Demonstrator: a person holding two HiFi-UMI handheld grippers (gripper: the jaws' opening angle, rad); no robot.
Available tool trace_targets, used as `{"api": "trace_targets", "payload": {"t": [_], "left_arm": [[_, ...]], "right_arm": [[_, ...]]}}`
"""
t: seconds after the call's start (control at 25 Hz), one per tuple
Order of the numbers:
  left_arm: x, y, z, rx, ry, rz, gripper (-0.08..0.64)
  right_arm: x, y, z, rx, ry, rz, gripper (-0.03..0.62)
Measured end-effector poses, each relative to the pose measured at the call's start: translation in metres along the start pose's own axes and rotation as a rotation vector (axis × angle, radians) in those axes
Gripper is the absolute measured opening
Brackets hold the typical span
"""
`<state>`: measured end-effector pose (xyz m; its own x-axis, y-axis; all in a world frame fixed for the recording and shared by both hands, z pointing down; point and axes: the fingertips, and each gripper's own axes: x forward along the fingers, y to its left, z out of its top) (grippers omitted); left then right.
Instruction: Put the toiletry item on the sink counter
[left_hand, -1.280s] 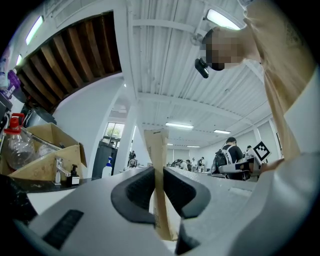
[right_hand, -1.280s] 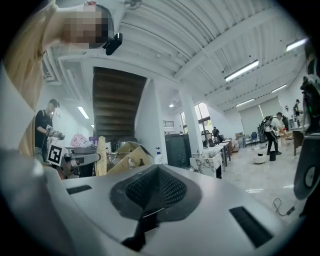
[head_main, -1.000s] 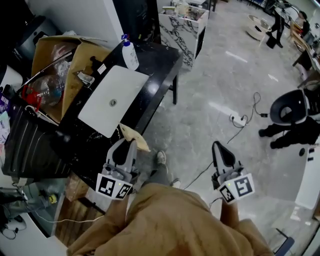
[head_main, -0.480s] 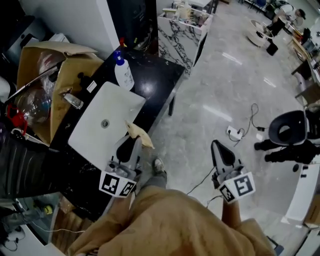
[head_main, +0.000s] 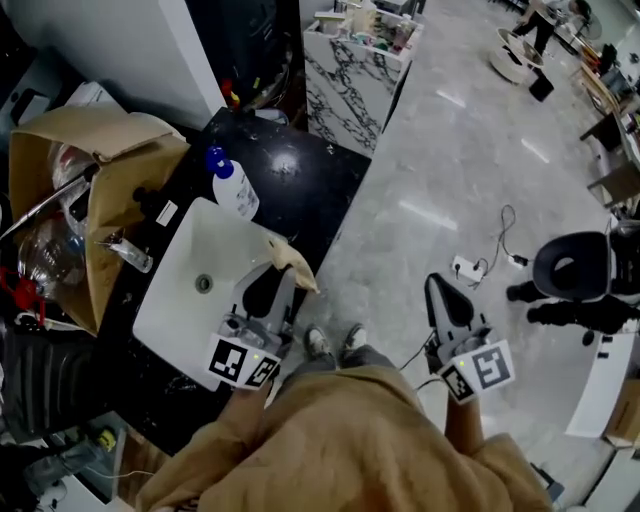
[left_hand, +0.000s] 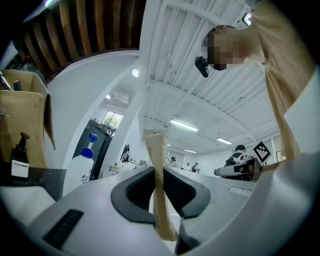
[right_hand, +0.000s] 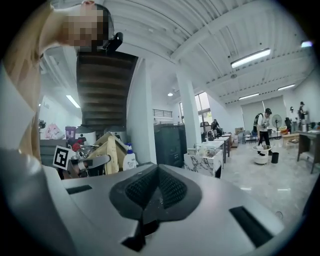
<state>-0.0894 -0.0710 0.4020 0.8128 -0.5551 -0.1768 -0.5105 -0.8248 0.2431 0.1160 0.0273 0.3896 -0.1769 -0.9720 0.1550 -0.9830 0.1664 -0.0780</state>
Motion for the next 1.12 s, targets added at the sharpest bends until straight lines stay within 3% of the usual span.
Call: {"api": "trace_targets", "payload": {"t": [0.24, 0.56, 0.76, 1.12], "left_arm": [[0.026, 0.011, -0.011, -0.016, 0.047, 0.033, 0.044], [0.069, 0.027, 0.015, 0.093, -0.003, 0.152, 0.044], [0.080, 0.034, 0.009, 0.104, -0.015, 0.251, 0.044], [0.096, 0.048, 0.003, 0.136, -0.003, 0.332, 0.044]], "right_arm": [[0.050, -0.033, 0.013, 0.015, -0.013, 0.046, 0.003], [0.123, -0.069, 0.040, -0.005, -0.065, 0.210, 0.003], [0.158, -0.077, 0.040, -0.016, -0.061, 0.314, 0.003], [0.191, -0.090, 0.028, 0.011, -0.029, 0.405, 0.004]]}}
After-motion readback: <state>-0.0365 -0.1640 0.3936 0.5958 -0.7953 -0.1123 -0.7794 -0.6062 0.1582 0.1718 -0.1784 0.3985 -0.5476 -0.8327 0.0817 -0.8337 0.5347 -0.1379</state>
